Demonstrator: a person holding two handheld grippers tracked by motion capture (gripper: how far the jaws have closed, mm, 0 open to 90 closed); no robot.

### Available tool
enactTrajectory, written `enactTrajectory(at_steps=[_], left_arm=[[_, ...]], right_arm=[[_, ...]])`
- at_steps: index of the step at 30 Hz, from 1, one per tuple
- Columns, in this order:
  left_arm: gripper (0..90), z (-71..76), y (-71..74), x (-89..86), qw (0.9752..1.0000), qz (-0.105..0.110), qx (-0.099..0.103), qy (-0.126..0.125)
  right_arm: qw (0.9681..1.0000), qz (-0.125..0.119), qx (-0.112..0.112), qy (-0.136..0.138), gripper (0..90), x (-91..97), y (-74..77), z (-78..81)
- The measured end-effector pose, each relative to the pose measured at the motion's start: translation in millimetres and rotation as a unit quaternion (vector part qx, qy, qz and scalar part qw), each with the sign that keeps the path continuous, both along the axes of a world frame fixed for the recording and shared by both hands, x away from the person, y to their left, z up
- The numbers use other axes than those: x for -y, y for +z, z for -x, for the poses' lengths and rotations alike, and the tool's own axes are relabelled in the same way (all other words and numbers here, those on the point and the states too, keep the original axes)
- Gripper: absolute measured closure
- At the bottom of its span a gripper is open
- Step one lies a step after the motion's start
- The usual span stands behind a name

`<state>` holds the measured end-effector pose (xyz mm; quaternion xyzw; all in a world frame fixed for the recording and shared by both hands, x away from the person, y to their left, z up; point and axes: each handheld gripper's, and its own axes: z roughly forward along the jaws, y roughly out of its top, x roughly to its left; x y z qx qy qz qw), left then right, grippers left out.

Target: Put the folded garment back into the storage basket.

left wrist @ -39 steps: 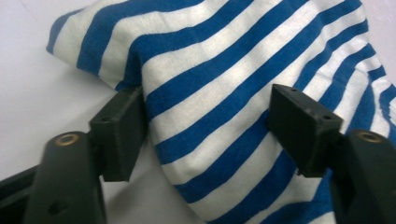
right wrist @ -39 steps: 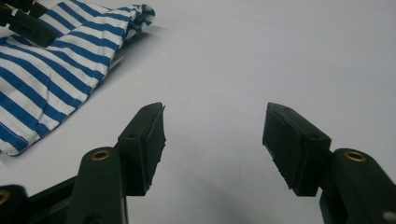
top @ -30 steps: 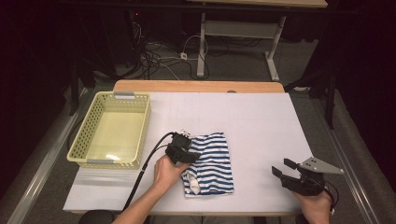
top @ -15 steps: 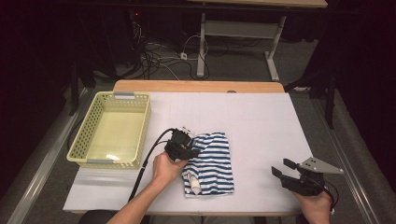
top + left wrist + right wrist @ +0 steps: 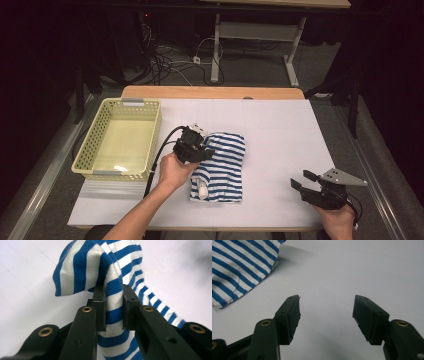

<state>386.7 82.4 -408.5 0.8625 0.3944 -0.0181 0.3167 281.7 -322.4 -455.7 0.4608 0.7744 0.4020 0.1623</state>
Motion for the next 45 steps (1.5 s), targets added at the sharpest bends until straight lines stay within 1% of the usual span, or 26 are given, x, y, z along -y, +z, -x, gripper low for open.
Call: enactTrajectory(at_steps=[2, 3, 4, 5, 7, 11, 12, 13, 16, 17, 19, 20, 24, 27, 28, 30, 32, 33, 34, 35, 39, 41, 43, 44, 45], left_arm=[[74.8, -0.5, 2.4, -1.1, 1.0, 0.001, 0.0, 0.0], [74.8, -1.2, 6.9, -3.4, 1.0, 0.004, 0.001, -0.003], [74.9, -1.2, 6.9, -3.4, 1.0, 0.004, 0.001, -0.003], [74.9, -1.7, 11.2, -5.6, 1.0, 0.009, 0.001, -0.003], [74.9, -1.6, 15.5, -7.1, 0.9999, 0.011, 0.003, -0.005], [75.0, -1.4, 23.0, -9.4, 0.9999, 0.008, 0.01, -0.009], [75.0, -1.4, 23.0, -9.4, 0.9999, 0.008, 0.01, -0.009], [75.1, -1.6, 26.8, -11.2, 0.9998, 0.008, 0.014, -0.01], [75.0, -1.9, 30.7, -13.2, 0.9998, 0.01, 0.016, -0.011], [75.0, -2.4, 34.2, -15.4, 0.9997, 0.01, 0.018, -0.01], [75.0, -3.0, 37.6, -17.7, 0.9997, 0.007, 0.021, -0.009], [75.0, -3.0, 37.6, -17.7, 0.9997, 0.007, 0.021, -0.009], [75.0, -3.5, 47.5, -23.9, 0.9995, 0.006, 0.032, -0.004], [75.1, -4.4, 54.2, -29.1, 0.9993, 0.005, 0.038, -0.001], [75.0, -4.4, 54.2, -29.1, 0.9993, 0.005, 0.038, -0.001], [75.0, -4.8, 60.7, -34.2, 0.9991, 0.008, 0.042, 0.003], [75.0, -4.8, 62.8, -35.6, 0.999, 0.008, 0.043, 0.005], [75.0, -4.5, 66.8, -38.8, 0.9989, 0.008, 0.046, 0.008], [75.0, -4.5, 66.8, -38.8, 0.9989, 0.008, 0.046, 0.008], [75.0, -4.2, 70.1, -42.4, 0.9987, 0.009, 0.048, 0.012], [75.0, -4.5, 75.9, -51.6, 0.9987, 0.014, 0.046, 0.019], [75.0, -4.7, 79.0, -56.7, 0.9987, 0.012, 0.045, 0.022], [75.0, -5.0, 82.7, -62.1, 0.9984, 0.011, 0.046, 0.031], [75.0, -5.0, 82.7, -62.1, 0.9984, 0.011, 0.046, 0.031], [74.9, -5.7, 85.8, -67.9, 0.9982, 0.011, 0.046, 0.036]], right_arm=[[1.0, 0.0, 0.001, 0.0, 39.8, 0.0, 0.0, 0.1], [1.0, 0.0, 0.001, 0.0, 39.8, 0.2, 0.1, 0.1], [1.0, -0.001, 0.0, -0.001, 39.8, 0.5, 0.1, 0.0], [1.0, -0.001, 0.0, -0.001, 39.8, 0.8, 0.0, -0.2], [1.0, -0.002, -0.002, -0.002, 39.6, 1.0, -0.1, -0.6], [1.0, 0.0, -0.001, -0.001, 39.6, 0.7, -0.2, -0.5], [1.0, 0.0, -0.001, -0.001, 39.6, 0.7, -0.2, -0.5], [1.0, 0.0, -0.001, -0.001, 39.6, 0.6, -0.1, -0.3], [1.0, 0.0, -0.001, -0.001, 39.6, 0.8, -0.2, -0.4], [1.0, 0.0, -0.002, 0.0, 39.6, 0.9, -0.3, -0.8], [1.0, 0.0, -0.002, 0.0, 39.6, 0.8, -0.3, -0.8], [1.0, 0.0, -0.002, -0.001, 39.6, 0.6, -0.3, -0.6], [1.0, 0.0, -0.001, -0.001, 39.6, 0.7, -0.2, -0.4], [1.0, 0.0, -0.002, -0.001, 39.6, 0.8, -0.3, -0.7], [1.0, 0.0, -0.002, -0.001, 39.6, 0.8, -0.3, -0.7], [1.0, 0.0, -0.001, -0.001, 39.6, 0.7, -0.3, -0.5], [1.0, 0.0, -0.002, -0.001, 39.6, 0.6, -0.2, -0.4], [1.0, 0.0, -0.001, -0.002, 39.6, 0.6, 0.0, -0.2], [1.0, -0.001, 0.0, -0.002, 39.6, 0.8, 0.1, -0.4], [1.0, -0.002, 0.0, -0.001, 39.6, 0.8, 0.1, -0.6], [1.0, -0.003, 0.0, 0.0, 39.6, -0.5, 0.1, -2.6], [1.0, -0.002, -0.001, 0.003, 39.6, -1.6, -0.4, -4.4], [1.0, -0.003, -0.003, 0.004, 39.6, -2.1, -0.8, -5.6], [1.0, -0.003, -0.003, 0.004, 39.6, -2.1, -0.8, -5.6], [1.0, -0.004, -0.003, 0.004, 39.6, -2.0, -0.7, -6.0]])
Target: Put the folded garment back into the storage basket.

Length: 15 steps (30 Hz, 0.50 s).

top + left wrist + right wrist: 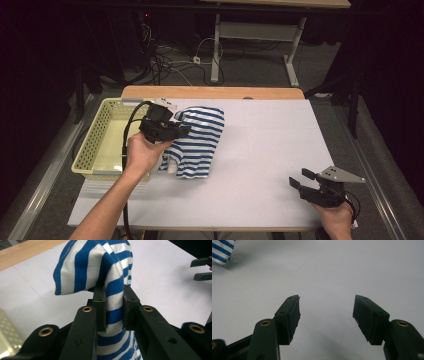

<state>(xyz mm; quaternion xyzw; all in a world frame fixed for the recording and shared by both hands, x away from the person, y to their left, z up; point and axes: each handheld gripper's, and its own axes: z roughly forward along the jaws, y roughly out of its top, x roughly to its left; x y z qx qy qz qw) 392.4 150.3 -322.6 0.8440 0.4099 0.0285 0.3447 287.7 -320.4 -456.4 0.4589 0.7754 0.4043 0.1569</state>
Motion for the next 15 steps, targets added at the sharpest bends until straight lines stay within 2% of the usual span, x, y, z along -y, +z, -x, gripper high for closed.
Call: enactTrajectory(at_steps=[4, 13, 15], left_arm=[[74.9, -0.5, 5.8, -10.9, 0.9999, 0.007, 0.002, 0.013], [75.0, 0.7, 17.7, -29.9, 0.9995, 0.007, 0.007, 0.029], [75.0, 1.0, 21.1, -38.6, 0.9992, 0.01, 0.008, 0.037]], right_arm=[[1.0, -0.001, -0.001, 0.002, 39.6, -0.5, -0.3, -1.0], [1.0, 0.0, -0.001, -0.001, 39.5, -0.4, -0.4, -1.2], [1.0, 0.0, -0.002, -0.002, 39.6, -0.3, -0.5, -1.5]])
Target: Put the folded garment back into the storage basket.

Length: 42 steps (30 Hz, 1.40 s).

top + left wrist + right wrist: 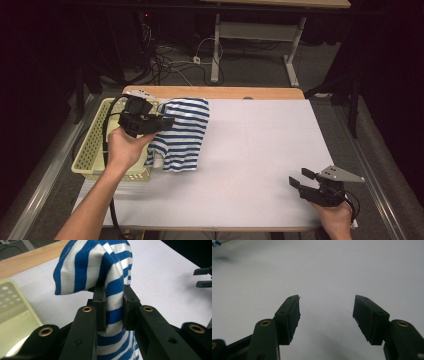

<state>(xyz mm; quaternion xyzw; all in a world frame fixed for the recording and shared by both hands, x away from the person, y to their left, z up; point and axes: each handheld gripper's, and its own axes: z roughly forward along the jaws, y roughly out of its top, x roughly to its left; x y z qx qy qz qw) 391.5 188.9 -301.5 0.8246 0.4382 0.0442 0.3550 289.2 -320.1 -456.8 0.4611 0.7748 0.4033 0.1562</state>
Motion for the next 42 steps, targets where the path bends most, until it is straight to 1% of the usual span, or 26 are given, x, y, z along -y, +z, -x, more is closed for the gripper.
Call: enactTrajectory(at_steps=[2, 3, 4, 5, 6, 7, 8, 9, 10, 11, 17, 18, 19, 20, 21, 22, 24, 27, 28, 31, 34, 35, 37, 38, 39, 42], left_arm=[[75.0, 0.0, 0.9, -2.9, 1.0, 0.002, 0.0, 0.003], [75.0, -0.1, 2.3, -8.4, 1.0, 0.004, -0.003, 0.006], [75.0, -0.1, 2.3, -8.4, 1.0, 0.004, -0.003, 0.006], [74.9, 0.2, 3.9, -13.6, 0.9999, 0.006, -0.002, 0.012], [75.0, 0.2, 3.9, -13.6, 0.9999, 0.006, -0.002, 0.012], [74.9, 0.5, 5.5, -18.9, 0.9998, 0.008, -0.002, 0.016], [75.0, 0.5, 5.5, -18.9, 0.9998, 0.008, -0.002, 0.016], [74.9, 0.8, 6.5, -23.9, 0.9997, 0.011, -0.003, 0.021], [75.0, 0.8, 6.5, -23.9, 0.9997, 0.011, -0.003, 0.021], [75.0, 1.0, 7.1, -28.6, 0.9996, 0.013, -0.003, 0.025], [74.9, -0.1, 6.0, -44.1, 0.9991, 0.012, -0.009, 0.041], [74.9, -0.1, 6.0, -44.1, 0.9991, 0.012, -0.009, 0.041], [74.9, -0.8, 4.8, -49.6, 0.9988, 0.011, -0.012, 0.047], [74.9, -0.8, 4.8, -49.6, 0.9988, 0.011, -0.012, 0.047], [74.9, -2.1, 2.7, -54.9, 0.9984, 0.005, -0.015, 0.053], [74.9, -2.1, 2.7, -54.9, 0.9984, 0.005, -0.015, 0.053], [74.9, -4.7, -2.1, -63.4, 0.9976, 0.0, -0.023, 0.065], [75.0, -7.1, -7.4, -71.7, 0.9969, 0.002, -0.029, 0.074], [75.0, -7.1, -7.4, -71.7, 0.9969, 0.002, -0.029, 0.074], [74.9, -10.9, -14.1, -80.8, 0.9955, -0.007, -0.033, 0.088], [74.9, -13.2, -18.2, -85.7, 0.9948, -0.007, -0.037, 0.095], [74.9, -15.0, -22.9, -89.4, 0.994, -0.012, -0.039, 0.101], [74.8, -16.4, -28.1, -92.7, 0.9934, -0.022, -0.038, 0.106], [74.8, -16.4, -28.1, -92.7, 0.9934, -0.022, -0.038, 0.106], [74.8, -18.1, -34.2, -96.5, 0.9922, -0.028, -0.041, 0.114], [74.7, -20.9, -44.2, -102.8, 0.9904, -0.031, -0.048, 0.126]], right_arm=[[1.0, 0.0, 0.001, 0.0, 39.6, 0.0, -0.1, 0.0], [1.0, 0.001, 0.0, 0.0, 39.5, -0.1, -0.1, 0.0], [1.0, 0.001, 0.0, 0.0, 39.5, -0.1, -0.1, 0.0], [1.0, 0.0, 0.001, 0.0, 39.6, 0.0, 0.0, 0.1], [1.0, 0.0, 0.001, -0.001, 39.6, 0.0, 0.0, 0.2], [1.0, 0.0, 0.001, -0.001, 39.5, 0.1, 0.0, 0.2], [1.0, 0.0, 0.0, -0.002, 39.5, 0.1, 0.0, 0.3], [1.0, 0.0, 0.0, -0.002, 39.5, 0.3, -0.2, -0.1], [1.0, -0.001, 0.0, -0.002, 39.5, 0.4, -0.3, -0.3], [1.0, -0.001, 0.0, -0.001, 39.4, 0.4, -0.4, -0.5], [1.0, -0.001, 0.0, -0.003, 39.4, 0.4, -0.2, 0.1], [1.0, -0.001, 0.0, -0.003, 39.4, 0.4, -0.2, 0.1], [1.0, -0.002, -0.001, -0.003, 39.4, 0.6, -0.4, -0.1], [1.0, -0.002, -0.001, -0.003, 39.4, 0.6, -0.4, -0.1], [1.0, -0.002, -0.001, -0.003, 39.4, 0.6, -0.5, -0.4], [1.0, -0.002, -0.001, -0.003, 39.4, 0.6, -0.5, -0.4], [1.0, 0.0, -0.001, -0.001, 39.5, 0.4, -0.6, -0.5], [1.0, 0.0, -0.001, -0.003, 39.4, 0.4, -0.6, -0.4], [1.0, -0.001, -0.002, -0.003, 39.4, 0.5, -0.7, -0.4], [1.0, -0.002, -0.002, -0.004, 39.4, 0.7, -0.9, -0.7], [1.0, 0.0, -0.002, -0.003, 39.5, 0.7, -0.9, -0.7], [1.0, 0.0, -0.002, -0.003, 39.4, 0.8, -0.8, -0.6], [1.0, -0.001, -0.002, -0.003, 39.4, 0.8, -0.9, -0.6], [1.0, 0.0, -0.002, -0.003, 39.4, 0.8, -0.9, -0.6], [1.0, -0.001, -0.002, -0.003, 39.4, 0.8, -1.0, -0.7], [1.0, -0.001, -0.002, -0.003, 39.4, 0.7, -1.1, -0.8]])
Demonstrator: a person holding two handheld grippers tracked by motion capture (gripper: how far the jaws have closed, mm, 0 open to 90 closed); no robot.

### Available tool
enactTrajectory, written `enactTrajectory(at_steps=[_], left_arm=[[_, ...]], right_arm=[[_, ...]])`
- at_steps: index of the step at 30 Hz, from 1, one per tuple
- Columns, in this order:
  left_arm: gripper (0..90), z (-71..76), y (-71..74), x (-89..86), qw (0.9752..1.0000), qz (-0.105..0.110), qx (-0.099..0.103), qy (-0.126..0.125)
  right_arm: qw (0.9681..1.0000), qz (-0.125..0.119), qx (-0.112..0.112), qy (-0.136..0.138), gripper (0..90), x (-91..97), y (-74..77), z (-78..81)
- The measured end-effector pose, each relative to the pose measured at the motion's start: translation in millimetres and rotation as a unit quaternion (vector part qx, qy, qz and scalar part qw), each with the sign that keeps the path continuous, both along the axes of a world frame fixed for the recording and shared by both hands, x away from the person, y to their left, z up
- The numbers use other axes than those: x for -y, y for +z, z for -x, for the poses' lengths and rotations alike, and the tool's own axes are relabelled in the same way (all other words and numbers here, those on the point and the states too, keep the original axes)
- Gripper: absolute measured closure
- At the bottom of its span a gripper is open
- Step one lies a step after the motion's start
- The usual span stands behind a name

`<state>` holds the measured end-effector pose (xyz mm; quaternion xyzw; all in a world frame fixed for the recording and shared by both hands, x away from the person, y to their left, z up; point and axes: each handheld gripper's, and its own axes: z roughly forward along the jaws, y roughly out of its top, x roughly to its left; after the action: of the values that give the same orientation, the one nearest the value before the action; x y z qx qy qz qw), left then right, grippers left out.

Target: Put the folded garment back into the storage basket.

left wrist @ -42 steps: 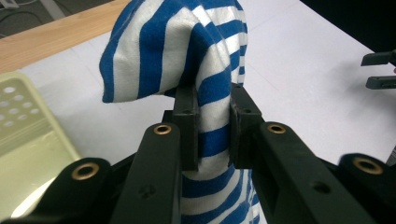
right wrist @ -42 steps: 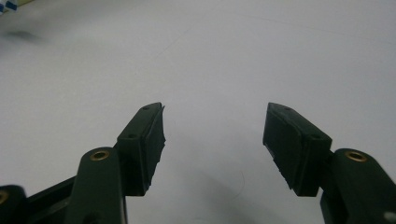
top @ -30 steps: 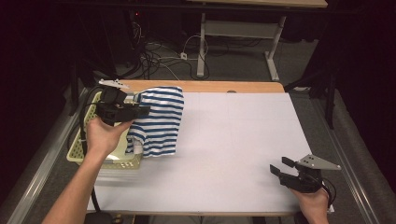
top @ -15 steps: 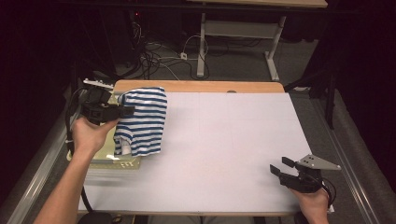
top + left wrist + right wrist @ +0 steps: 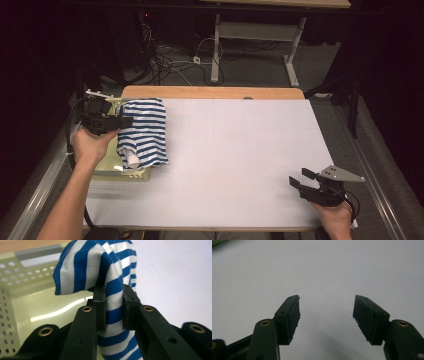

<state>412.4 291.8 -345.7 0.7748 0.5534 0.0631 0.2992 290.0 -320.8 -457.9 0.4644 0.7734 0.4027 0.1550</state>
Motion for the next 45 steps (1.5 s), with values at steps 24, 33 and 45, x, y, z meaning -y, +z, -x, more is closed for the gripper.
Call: enactTrajectory(at_steps=[24, 33, 45], left_arm=[[74.1, -18.6, -66.5, -11.7, 0.9971, -0.04, -0.056, 0.031], [74.1, -27.1, -82.9, -8.1, 0.9938, -0.067, -0.083, 0.032], [73.4, -33.6, -96.5, -12.9, 0.991, -0.078, -0.1, 0.042]], right_arm=[[1.0, 0.002, 0.0, 0.001, 39.4, -0.2, 0.1, 0.3], [1.0, 0.002, 0.0, 0.002, 39.5, -0.1, 0.0, 0.2], [1.0, 0.002, -0.001, 0.002, 39.5, 0.0, -0.1, 0.0]])
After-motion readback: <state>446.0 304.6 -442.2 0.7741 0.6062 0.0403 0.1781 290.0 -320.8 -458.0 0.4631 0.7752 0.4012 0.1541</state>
